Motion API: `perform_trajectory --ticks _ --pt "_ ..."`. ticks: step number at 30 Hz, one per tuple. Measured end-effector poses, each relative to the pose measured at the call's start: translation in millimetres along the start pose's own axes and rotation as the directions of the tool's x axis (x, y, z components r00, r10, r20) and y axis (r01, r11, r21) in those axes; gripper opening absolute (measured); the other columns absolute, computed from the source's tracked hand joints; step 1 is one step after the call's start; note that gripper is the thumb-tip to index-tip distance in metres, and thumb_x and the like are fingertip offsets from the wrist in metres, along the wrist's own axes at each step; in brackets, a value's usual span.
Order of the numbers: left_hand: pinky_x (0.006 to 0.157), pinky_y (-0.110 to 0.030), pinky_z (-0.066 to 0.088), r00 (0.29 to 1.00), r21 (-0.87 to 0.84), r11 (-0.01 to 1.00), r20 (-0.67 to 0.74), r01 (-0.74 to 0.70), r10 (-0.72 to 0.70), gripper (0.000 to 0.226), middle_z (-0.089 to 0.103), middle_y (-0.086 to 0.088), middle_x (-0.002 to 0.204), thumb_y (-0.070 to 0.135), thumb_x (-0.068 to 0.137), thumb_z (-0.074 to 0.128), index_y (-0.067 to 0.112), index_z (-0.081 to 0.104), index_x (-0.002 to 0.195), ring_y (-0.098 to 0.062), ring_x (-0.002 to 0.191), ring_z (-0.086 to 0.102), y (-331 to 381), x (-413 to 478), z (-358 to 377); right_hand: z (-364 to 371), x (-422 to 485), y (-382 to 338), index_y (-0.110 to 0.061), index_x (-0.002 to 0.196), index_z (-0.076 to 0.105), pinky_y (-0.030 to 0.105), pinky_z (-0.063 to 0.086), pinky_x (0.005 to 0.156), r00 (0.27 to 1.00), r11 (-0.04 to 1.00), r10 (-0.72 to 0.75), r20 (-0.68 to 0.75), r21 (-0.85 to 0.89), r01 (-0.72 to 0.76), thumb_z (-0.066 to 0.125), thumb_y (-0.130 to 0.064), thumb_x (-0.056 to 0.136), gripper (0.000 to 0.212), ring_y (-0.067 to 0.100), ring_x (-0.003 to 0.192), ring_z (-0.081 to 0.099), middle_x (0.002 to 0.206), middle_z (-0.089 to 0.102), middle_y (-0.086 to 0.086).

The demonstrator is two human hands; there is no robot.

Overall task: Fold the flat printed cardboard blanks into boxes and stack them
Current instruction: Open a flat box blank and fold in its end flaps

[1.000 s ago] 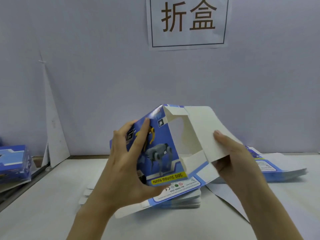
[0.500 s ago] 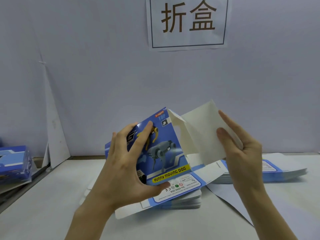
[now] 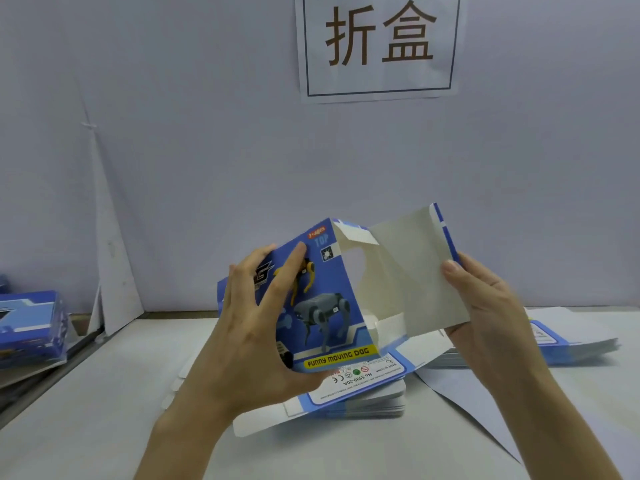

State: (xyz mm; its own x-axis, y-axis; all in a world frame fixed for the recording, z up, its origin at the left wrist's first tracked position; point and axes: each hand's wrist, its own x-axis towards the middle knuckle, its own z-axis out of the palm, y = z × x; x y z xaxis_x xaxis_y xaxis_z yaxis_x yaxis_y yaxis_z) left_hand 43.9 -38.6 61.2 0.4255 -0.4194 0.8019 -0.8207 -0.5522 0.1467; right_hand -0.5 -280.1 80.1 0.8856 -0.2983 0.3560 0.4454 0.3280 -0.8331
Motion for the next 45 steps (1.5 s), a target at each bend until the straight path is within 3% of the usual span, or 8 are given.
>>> perform_trajectory --ticks 6,13,20,25,27,29,41,45 --pt "0.093 -0.06 0.047 0.999 0.044 0.999 0.046 -0.029 0.027 0.109 0.014 -0.004 0.148 0.061 0.06 0.071 0.03 0.017 0.15 -0.028 0.136 0.03 3 0 8 3 -2 -4 -0.024 0.076 0.078 0.022 0.052 0.049 0.99 1.0 -0.002 -0.14 -0.011 0.001 0.062 -0.043 0.075 0.025 0.006 0.063 0.067 0.075 0.073 -0.005" --pt "0.093 -0.06 0.046 0.999 0.075 0.997 0.046 -0.01 0.007 0.115 0.016 -0.006 0.148 0.06 0.057 0.076 0.028 0.017 0.15 -0.025 0.135 0.028 4 1 10 3 -3 -2 -0.03 0.073 0.078 0.022 0.051 0.045 0.985 0.998 -0.016 -0.174 -0.058 0.006 0.061 -0.034 0.087 0.022 0.004 0.057 0.065 0.07 0.071 -0.007" --pt "0.094 -0.064 0.043 0.999 0.127 0.992 0.037 0.013 -0.018 0.113 0.02 -0.01 0.146 0.066 0.057 0.071 0.025 0.019 0.149 -0.02 0.133 0.023 7 2 9 5 -2 5 -0.029 0.086 0.075 0.025 0.049 0.06 0.964 0.979 -0.134 -0.229 -0.179 0.094 0.059 -0.03 0.091 0.017 0.005 0.069 0.062 0.079 0.073 -0.012" --pt "0.115 -0.056 0.006 0.999 0.229 0.973 0.018 0.038 -0.043 0.109 0.025 -0.015 0.145 0.077 0.061 0.058 0.027 0.018 0.149 -0.027 0.137 0.03 14 2 14 25 -12 12 -0.038 0.112 0.067 0.013 0.052 0.07 0.962 0.921 -0.273 0.016 -0.285 0.266 0.052 -0.024 0.097 0.026 -0.002 0.096 0.065 0.107 0.071 -0.019" --pt "0.116 -0.051 0.001 0.998 0.236 0.97 0.014 0.056 -0.061 0.108 0.025 -0.015 0.145 0.079 0.061 0.056 0.028 0.018 0.149 -0.029 0.137 0.03 16 2 14 34 -17 19 -0.039 0.126 0.056 0.01 0.049 0.083 0.946 0.893 -0.277 0.171 -0.319 0.319 0.049 -0.025 0.096 0.034 -0.007 0.112 0.058 0.119 0.064 -0.027" --pt "0.117 -0.049 -0.001 0.998 0.243 0.968 0.005 0.064 -0.067 0.108 0.025 -0.015 0.145 0.08 0.061 0.055 0.028 0.019 0.149 -0.029 0.138 0.029 16 1 14 40 -21 24 -0.038 0.134 0.049 0.008 0.049 0.077 0.935 0.886 -0.253 0.247 -0.33 0.327 0.049 -0.029 0.098 0.037 -0.008 0.114 0.055 0.12 0.06 -0.031" --pt "0.119 -0.035 -0.008 0.996 0.169 0.982 0.01 0.081 -0.084 0.105 0.026 -0.012 0.145 0.083 0.064 0.048 0.03 0.017 0.149 -0.023 0.137 0.028 17 2 17 37 -22 21 -0.042 0.134 0.044 0.012 0.049 0.086 0.917 0.835 -0.25 0.312 -0.41 0.367 0.037 -0.03 0.09 0.047 -0.004 0.12 0.052 0.133 0.056 -0.018" --pt "0.119 -0.038 -0.004 0.996 0.178 0.98 -0.006 0.088 -0.089 0.108 0.028 -0.011 0.144 0.08 0.061 0.053 0.028 0.02 0.149 -0.024 0.135 0.032 17 0 20 36 -22 21 -0.04 0.134 0.046 0.007 0.048 0.066 0.932 0.816 -0.239 0.273 -0.463 0.346 0.037 -0.028 0.093 0.043 -0.008 0.106 0.057 0.121 0.061 -0.016"
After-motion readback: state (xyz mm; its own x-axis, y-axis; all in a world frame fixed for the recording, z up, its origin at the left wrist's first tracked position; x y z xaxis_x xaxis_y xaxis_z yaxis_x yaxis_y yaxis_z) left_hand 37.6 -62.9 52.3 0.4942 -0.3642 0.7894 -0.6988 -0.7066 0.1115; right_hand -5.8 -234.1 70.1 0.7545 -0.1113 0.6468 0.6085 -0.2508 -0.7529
